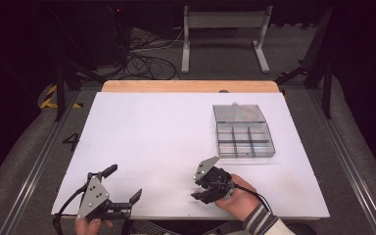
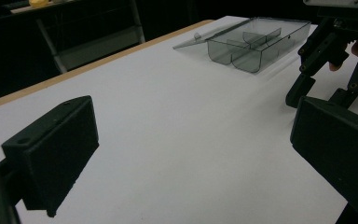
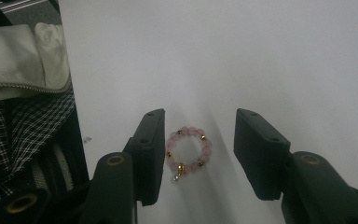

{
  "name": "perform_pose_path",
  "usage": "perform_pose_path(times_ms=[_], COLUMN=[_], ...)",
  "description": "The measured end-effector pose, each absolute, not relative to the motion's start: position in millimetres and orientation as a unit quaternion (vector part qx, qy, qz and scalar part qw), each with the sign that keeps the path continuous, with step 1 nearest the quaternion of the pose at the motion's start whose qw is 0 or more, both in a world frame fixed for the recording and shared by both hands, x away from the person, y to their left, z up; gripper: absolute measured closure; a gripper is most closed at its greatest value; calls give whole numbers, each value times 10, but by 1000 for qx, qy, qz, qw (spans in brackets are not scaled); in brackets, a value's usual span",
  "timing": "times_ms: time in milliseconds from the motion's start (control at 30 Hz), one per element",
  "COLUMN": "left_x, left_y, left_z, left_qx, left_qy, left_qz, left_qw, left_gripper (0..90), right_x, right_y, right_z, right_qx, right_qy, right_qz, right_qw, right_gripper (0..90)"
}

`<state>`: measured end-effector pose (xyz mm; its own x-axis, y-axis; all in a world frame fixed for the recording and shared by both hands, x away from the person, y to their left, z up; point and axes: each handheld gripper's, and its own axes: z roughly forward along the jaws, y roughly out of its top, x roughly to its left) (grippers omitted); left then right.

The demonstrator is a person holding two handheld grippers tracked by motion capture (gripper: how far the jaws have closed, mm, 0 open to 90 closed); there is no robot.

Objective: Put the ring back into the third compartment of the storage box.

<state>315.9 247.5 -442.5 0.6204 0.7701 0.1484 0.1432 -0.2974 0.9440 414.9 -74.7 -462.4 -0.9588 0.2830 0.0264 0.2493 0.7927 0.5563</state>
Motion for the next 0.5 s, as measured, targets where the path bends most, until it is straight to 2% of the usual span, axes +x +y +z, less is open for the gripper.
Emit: perform_pose_path(times_ms=[500], left_x=[3160], left_y=[2476], left_z=[-4424], left_qx=[744], left_qy=[306], left_qz=[309], left_qw=[507], left_gripper=[13], right_x=[4136], right_y=[-716], right_z=[-4652], right_qx=[131], right_qy=[952], right_qz=[276], right_qw=[40], right_gripper=[724])
